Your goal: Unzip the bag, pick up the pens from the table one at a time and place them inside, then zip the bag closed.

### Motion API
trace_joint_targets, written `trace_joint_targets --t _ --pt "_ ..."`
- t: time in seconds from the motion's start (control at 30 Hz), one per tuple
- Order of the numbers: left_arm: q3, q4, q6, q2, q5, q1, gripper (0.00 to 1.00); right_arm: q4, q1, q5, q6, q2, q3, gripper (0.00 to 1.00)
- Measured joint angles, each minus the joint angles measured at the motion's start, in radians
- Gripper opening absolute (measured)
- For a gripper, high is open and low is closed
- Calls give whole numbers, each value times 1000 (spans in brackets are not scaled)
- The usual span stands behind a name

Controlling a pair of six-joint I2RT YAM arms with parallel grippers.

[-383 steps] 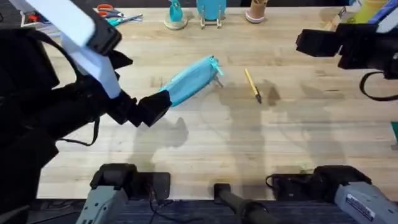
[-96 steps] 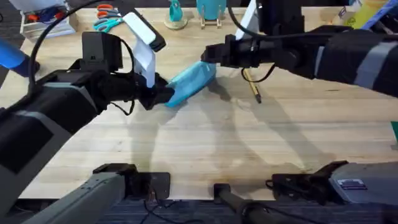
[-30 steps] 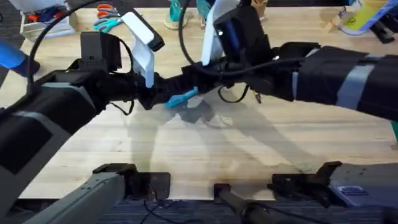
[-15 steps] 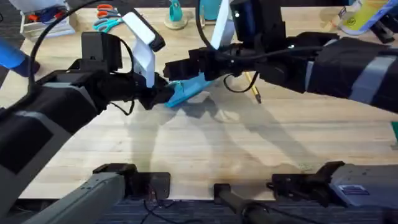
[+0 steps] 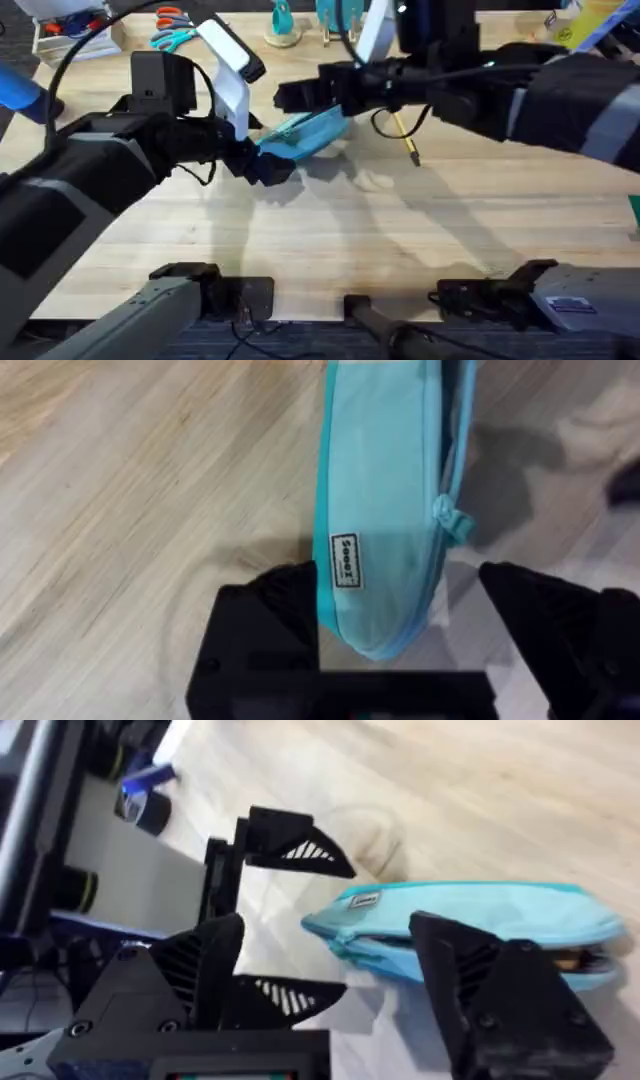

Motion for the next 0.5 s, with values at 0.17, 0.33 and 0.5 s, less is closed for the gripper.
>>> trace_joint_targets --t 0.17,0.33,0.5 --pt "0 -30 0 -6 0 0 995 -1 -35 0 -29 -20 0 996" --pt "22 -100 0 -91 0 0 995 -50 -47 0 -103 -49 0 997" --pt "58 -144 0 -228 0 0 994 -114 -56 0 -144 -58 0 997"
